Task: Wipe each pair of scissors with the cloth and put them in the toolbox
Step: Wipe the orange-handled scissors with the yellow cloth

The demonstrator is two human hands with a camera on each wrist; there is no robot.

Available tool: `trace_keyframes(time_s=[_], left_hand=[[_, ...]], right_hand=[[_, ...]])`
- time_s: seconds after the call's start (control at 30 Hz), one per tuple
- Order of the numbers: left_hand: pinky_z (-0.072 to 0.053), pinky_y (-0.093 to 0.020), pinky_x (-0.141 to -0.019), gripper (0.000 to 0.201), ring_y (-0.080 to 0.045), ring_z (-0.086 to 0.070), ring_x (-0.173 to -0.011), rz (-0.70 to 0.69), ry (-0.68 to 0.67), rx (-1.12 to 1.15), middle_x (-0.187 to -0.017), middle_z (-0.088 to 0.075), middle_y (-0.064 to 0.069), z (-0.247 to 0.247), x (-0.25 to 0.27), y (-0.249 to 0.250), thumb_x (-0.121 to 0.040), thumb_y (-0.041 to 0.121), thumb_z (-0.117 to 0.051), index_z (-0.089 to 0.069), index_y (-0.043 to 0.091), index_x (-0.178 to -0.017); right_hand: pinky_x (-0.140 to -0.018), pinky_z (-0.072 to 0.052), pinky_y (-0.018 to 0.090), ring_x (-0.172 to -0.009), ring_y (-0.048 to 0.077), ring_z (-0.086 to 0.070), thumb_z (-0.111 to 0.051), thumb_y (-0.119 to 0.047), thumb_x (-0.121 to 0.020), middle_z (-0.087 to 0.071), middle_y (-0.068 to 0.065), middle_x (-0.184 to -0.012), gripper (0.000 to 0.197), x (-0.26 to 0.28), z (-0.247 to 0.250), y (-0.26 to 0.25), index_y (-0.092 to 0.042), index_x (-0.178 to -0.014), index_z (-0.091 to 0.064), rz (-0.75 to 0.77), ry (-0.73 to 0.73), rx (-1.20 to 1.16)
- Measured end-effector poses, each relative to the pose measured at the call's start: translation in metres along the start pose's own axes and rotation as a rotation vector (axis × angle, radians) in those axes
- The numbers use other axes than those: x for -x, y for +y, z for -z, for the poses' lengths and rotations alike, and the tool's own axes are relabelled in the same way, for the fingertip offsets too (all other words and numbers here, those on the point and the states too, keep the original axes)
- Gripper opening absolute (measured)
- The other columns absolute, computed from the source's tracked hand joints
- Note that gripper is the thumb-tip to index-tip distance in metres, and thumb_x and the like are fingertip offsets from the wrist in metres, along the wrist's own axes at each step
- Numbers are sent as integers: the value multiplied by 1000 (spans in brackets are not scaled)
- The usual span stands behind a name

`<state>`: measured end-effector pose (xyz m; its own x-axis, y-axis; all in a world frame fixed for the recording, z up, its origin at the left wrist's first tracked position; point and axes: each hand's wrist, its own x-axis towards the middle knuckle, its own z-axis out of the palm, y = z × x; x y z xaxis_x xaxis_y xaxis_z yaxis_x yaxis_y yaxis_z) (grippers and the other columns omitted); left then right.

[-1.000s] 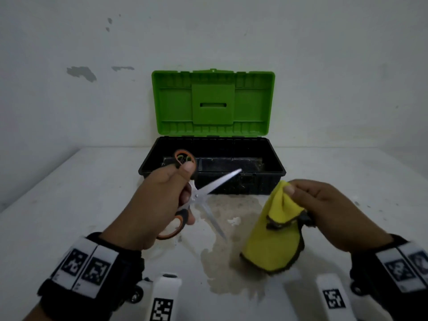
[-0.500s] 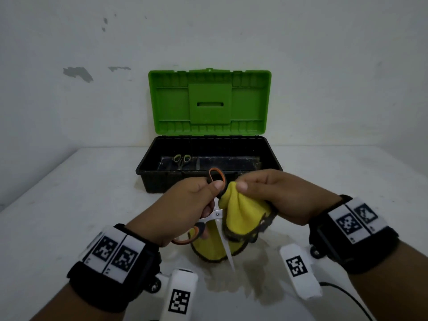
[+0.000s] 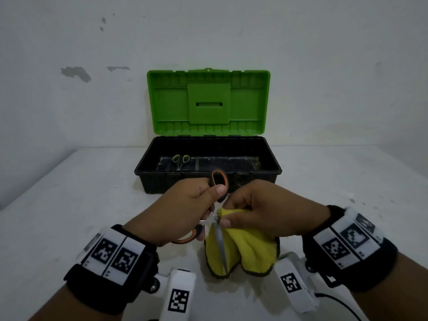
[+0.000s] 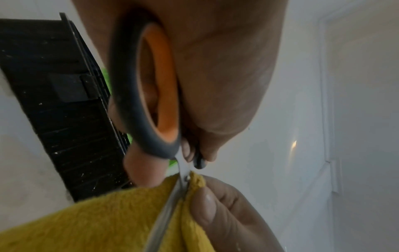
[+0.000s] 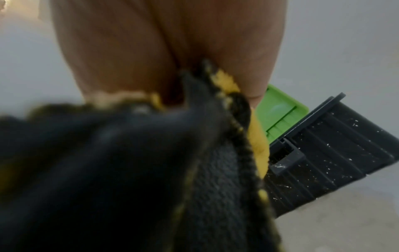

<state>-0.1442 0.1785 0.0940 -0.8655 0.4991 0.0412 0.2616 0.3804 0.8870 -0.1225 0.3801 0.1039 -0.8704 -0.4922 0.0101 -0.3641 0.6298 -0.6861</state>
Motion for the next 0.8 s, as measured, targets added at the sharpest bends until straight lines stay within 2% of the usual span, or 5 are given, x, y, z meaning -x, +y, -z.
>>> trace_keyframes(time_s=[0.23, 0.5, 0.6, 0.7, 0.8], left_hand=[[-50, -33, -47, 41, -31, -59, -46, 13, -24, 15, -58, -51, -1, 2, 4, -5, -101, 36, -48, -54, 6, -73], [-51, -35, -46, 42, -33, -55, -45, -47, 19, -1, -59, -48, -9, -6, -1, -5, -100, 35, -47, -49, 6, -70], [-51, -34, -47, 41, -33, -56, -45, -18, -9, 32, -60, -48, -9, -2, 1, -7, -100, 34, -48, -52, 7, -70], [-50, -33, -46, 40, -31, -57, -44, -10, -13, 35, -58, -46, -7, 0, 2, -8, -100, 33, -49, -54, 10, -68], [-51, -34, -47, 42, -31, -55, -45, 8, -1, 82, -57, -45, -5, 2, 3, -9, -100, 34, -49, -54, 7, -68]], right_hand=[[-60, -48, 14, -69, 0, -66, -70, -31, -89, -73, -8, -80, 10, 7, 7, 6, -23, -87, -77, -4, -78, 2], [-61, -51, 25, -68, 11, -65, -70, -32, -89, -70, -3, -75, 17, -3, -2, -2, -16, -84, -75, 69, -11, 96], [-62, -53, 25, -70, 9, -66, -70, -33, -89, -72, -5, -79, 15, 0, -3, 1, -20, -85, -75, 42, -30, 59], [-61, -48, 17, -69, 2, -66, -68, -33, -90, -70, -12, -78, 10, 5, 1, 7, -27, -85, -74, 47, -70, 56], [-63, -49, 16, -70, 0, -67, -69, -29, -90, -71, -15, -78, 10, 12, 11, 12, -24, -85, -76, 21, -53, 18]])
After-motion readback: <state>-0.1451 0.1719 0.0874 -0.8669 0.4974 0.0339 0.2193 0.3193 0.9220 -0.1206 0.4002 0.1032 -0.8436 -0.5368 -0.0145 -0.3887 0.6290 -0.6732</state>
